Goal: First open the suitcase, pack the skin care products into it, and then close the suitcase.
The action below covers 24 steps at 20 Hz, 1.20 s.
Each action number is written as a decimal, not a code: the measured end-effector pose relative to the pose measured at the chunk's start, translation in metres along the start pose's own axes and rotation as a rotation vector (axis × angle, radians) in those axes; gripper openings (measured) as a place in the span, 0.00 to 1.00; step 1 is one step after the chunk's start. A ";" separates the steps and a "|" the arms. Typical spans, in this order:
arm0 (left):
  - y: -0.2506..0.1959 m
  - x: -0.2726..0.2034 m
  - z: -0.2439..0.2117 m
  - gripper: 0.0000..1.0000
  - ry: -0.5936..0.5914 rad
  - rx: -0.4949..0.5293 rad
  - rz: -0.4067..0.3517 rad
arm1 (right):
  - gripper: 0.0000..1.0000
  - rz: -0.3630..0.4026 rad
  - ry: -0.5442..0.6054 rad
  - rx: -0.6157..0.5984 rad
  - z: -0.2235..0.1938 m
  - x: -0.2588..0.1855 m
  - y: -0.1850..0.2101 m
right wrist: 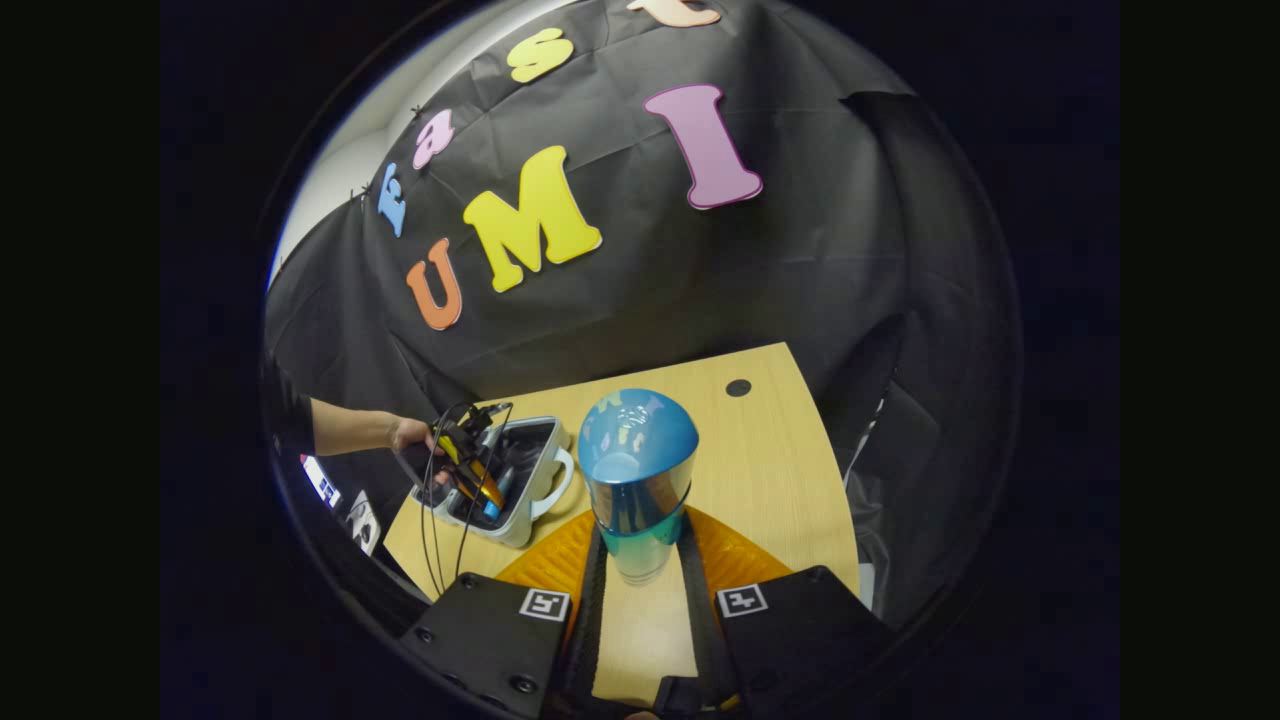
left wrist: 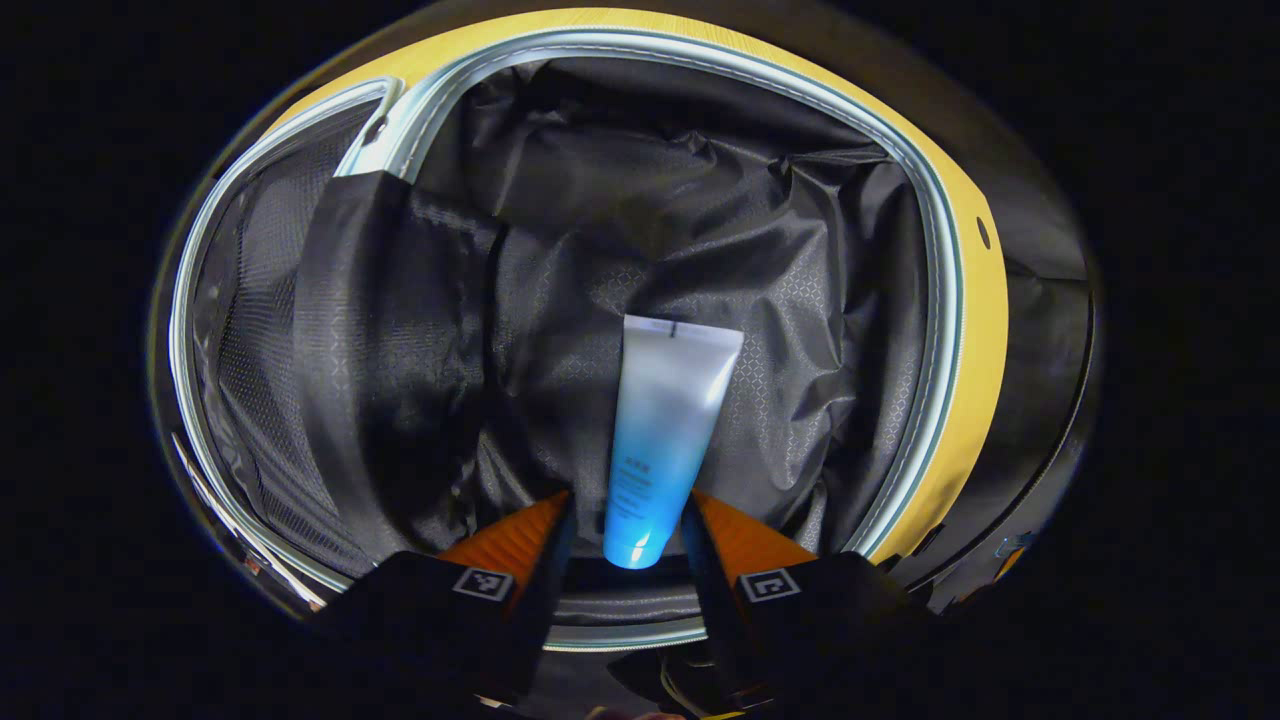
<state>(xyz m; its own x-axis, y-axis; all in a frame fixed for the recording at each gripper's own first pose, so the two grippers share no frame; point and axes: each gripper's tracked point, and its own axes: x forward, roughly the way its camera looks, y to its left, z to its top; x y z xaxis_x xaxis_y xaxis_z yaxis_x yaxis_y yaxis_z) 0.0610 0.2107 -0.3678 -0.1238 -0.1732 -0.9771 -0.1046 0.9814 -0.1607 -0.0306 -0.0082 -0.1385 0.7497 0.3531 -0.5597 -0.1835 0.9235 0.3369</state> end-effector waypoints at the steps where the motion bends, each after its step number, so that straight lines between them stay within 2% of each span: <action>1: -0.001 -0.005 0.001 0.84 -0.024 0.005 -0.007 | 0.36 0.015 0.004 -0.008 0.000 0.002 0.007; 2: -0.001 -0.013 -0.001 0.79 -0.053 0.007 -0.012 | 0.36 0.035 0.012 -0.019 -0.001 0.006 0.015; 3: -0.002 -0.020 -0.002 0.80 -0.081 0.007 -0.024 | 0.36 0.057 0.021 -0.031 -0.001 0.011 0.024; 6: -0.015 -0.056 -0.008 0.85 -0.251 0.004 -0.104 | 0.36 0.157 0.052 -0.078 0.002 0.032 0.070; 8: -0.021 -0.086 -0.016 0.89 -0.423 0.024 -0.136 | 0.36 0.237 0.086 -0.131 0.003 0.053 0.112; 10: -0.024 -0.117 -0.037 0.99 -0.575 0.065 -0.124 | 0.37 0.310 0.149 -0.165 -0.002 0.085 0.158; 12: -0.027 -0.147 -0.064 0.99 -0.735 0.076 -0.115 | 0.37 0.364 0.230 -0.209 -0.015 0.117 0.199; 14: -0.022 -0.172 -0.094 0.99 -0.900 0.044 -0.104 | 0.37 0.405 0.319 -0.220 -0.030 0.150 0.237; 15: -0.016 -0.180 -0.111 0.99 -0.976 0.030 -0.090 | 0.35 0.422 0.380 -0.209 -0.052 0.169 0.258; 16: -0.011 -0.186 -0.130 0.99 -1.036 0.009 -0.073 | 0.37 0.423 0.450 -0.195 -0.064 0.184 0.271; 18: -0.001 -0.185 -0.174 0.99 -1.102 -0.040 -0.058 | 0.37 0.378 0.563 -0.170 -0.089 0.218 0.285; 19: 0.003 -0.187 -0.197 0.99 -1.125 -0.061 -0.061 | 0.36 0.344 0.603 -0.177 -0.099 0.238 0.290; 22: -0.012 -0.192 -0.249 0.99 -1.183 -0.085 -0.150 | 0.37 0.226 0.725 -0.229 -0.130 0.284 0.291; 23: -0.009 -0.191 -0.262 0.99 -1.209 -0.082 -0.140 | 0.34 0.177 0.764 -0.200 -0.137 0.296 0.291; 24: -0.005 -0.196 -0.271 0.99 -1.234 -0.070 -0.113 | 0.37 0.134 0.807 -0.160 -0.145 0.302 0.291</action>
<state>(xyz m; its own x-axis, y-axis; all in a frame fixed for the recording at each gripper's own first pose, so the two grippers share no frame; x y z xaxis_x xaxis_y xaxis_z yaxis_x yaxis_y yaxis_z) -0.1820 0.2172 -0.1375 0.8964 -0.0260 -0.4425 -0.1115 0.9530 -0.2818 0.0502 0.3885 -0.3191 0.0406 0.4043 -0.9137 -0.3727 0.8546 0.3616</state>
